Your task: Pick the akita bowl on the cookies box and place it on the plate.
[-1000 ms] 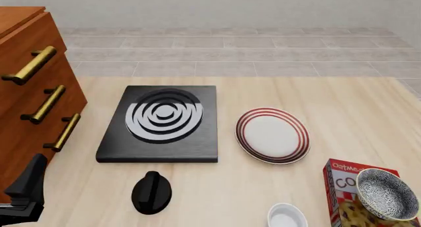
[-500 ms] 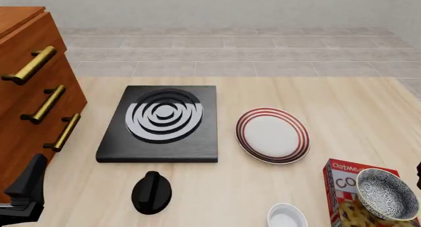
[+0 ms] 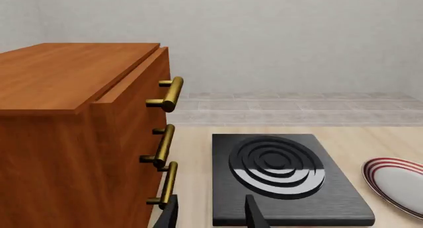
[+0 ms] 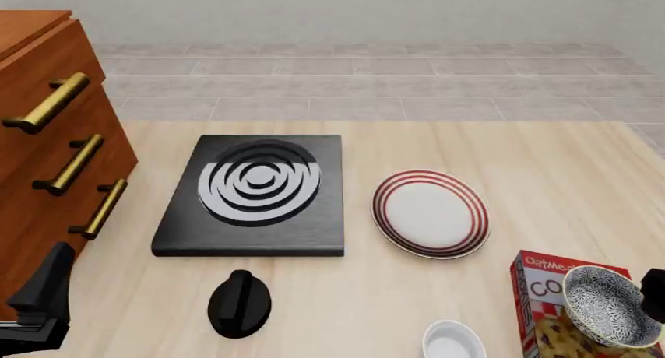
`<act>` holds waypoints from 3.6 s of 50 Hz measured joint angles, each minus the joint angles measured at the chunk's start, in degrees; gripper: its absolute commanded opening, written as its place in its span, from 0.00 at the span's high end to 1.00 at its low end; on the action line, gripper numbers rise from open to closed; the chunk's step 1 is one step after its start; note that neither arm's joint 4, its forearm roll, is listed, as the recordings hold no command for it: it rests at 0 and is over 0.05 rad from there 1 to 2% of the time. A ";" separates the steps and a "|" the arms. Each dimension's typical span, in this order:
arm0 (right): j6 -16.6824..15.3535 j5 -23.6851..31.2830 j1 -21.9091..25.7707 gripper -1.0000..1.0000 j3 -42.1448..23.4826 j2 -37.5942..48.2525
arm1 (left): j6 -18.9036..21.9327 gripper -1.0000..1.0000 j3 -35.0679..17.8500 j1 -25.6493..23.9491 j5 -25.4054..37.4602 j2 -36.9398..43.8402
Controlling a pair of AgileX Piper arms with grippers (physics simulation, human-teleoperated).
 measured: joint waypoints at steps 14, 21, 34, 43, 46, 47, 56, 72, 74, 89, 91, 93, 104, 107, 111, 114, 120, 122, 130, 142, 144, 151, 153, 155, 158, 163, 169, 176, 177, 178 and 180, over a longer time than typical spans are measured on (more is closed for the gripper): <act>0.59 -4.12 0.39 0.00 3.48 1.91 | 0.00 0.00 0.00 0.00 0.00 0.00; 0.94 -6.48 0.75 0.00 5.07 3.22 | 0.00 0.00 0.00 0.00 0.00 0.00; 1.46 -10.80 1.54 0.00 7.58 5.97 | 0.00 0.00 0.00 0.00 0.00 0.00; 1.67 -12.78 1.90 0.00 8.63 7.40 | 0.00 0.00 0.00 0.00 0.00 0.00; 1.78 -13.49 2.03 0.00 9.00 7.91 | 0.00 0.00 0.00 0.00 0.00 0.00; 1.82 -13.76 2.08 0.00 9.15 8.09 | 0.00 0.00 0.00 0.00 0.00 0.00; 2.10 -15.86 2.56 0.00 10.36 9.57 | 0.00 0.00 0.00 0.00 0.00 0.00; 2.65 -19.24 3.39 0.00 12.16 11.87 | 0.00 0.00 0.00 0.00 0.00 0.00; 2.74 -19.69 3.54 0.00 12.40 12.16 | 0.00 0.00 0.00 0.00 0.00 0.00; 3.14 -21.29 4.29 1.00 13.31 12.93 | 0.00 0.00 0.00 0.00 0.00 0.00; 3.30 -21.34 4.04 1.00 12.82 12.71 | 0.00 0.00 0.00 0.00 0.00 0.00; 3.12 -21.20 3.97 1.00 12.70 12.56 | 0.00 0.00 0.00 0.00 0.00 0.00; 1.71 -19.41 3.55 1.00 11.99 11.40 | 0.00 0.00 0.00 0.00 0.00 0.00; 1.42 -18.94 3.40 1.00 11.76 11.11 | 0.00 0.00 0.00 0.00 0.00 0.00; 1.26 -17.83 3.34 1.00 11.26 10.34 | 0.00 0.00 0.00 0.00 0.00 0.00; 1.54 -16.34 3.54 1.00 10.68 9.29 | 0.00 0.00 0.00 0.00 0.00 0.00; 2.31 -12.66 4.57 1.00 8.94 6.59 | 0.00 0.00 0.00 0.00 0.00 0.00; 2.46 -11.57 5.04 1.00 8.34 5.84 | 0.00 0.00 0.00 0.00 0.00 0.00; 3.85 -7.83 7.56 1.00 6.20 3.06 | 0.00 0.00 0.00 0.00 0.00 0.00; 7.24 -5.01 12.63 1.00 1.26 1.92 | 0.00 0.00 0.00 0.00 0.00 0.00; 7.85 -5.18 13.53 1.00 0.38 2.34 | 0.00 0.00 0.00 0.00 0.00 0.00; 10.35 -6.96 16.66 1.00 -2.47 4.75 | 0.00 0.00 0.00 0.00 0.00 0.00; 11.00 -7.86 17.53 1.00 -3.15 5.79 | 0.00 0.00 0.00 0.00 0.00 0.00; 11.58 -8.87 18.36 1.00 -3.81 6.99 | 0.00 0.00 0.00 0.00 0.00 0.00; 12.45 -10.40 19.59 1.00 -4.78 8.89 | 0.00 0.00 0.00 0.00 0.00 0.00; 13.30 -12.86 21.65 1.00 -6.64 12.35 | 0.00 0.00 0.00 0.00 0.00 0.00; 14.22 -15.99 23.91 1.00 -8.66 17.01 | 0.00 0.00 0.00 0.00 0.00 0.00; 15.48 -19.17 25.98 1.00 -10.78 22.08 | 0.00 0.00 0.00 0.00 0.00 0.00; 15.72 -19.58 26.28 1.00 -11.05 22.76 | 0.00 0.00 0.00 0.00 0.00 0.00; 16.02 -19.99 26.59 1.00 -11.30 23.42 | 0.00 0.00 0.00 0.00 0.00 0.00; 17.05 -20.89 27.36 1.00 -11.68 24.65 | 0.00 0.00 0.00 0.00 0.00 0.00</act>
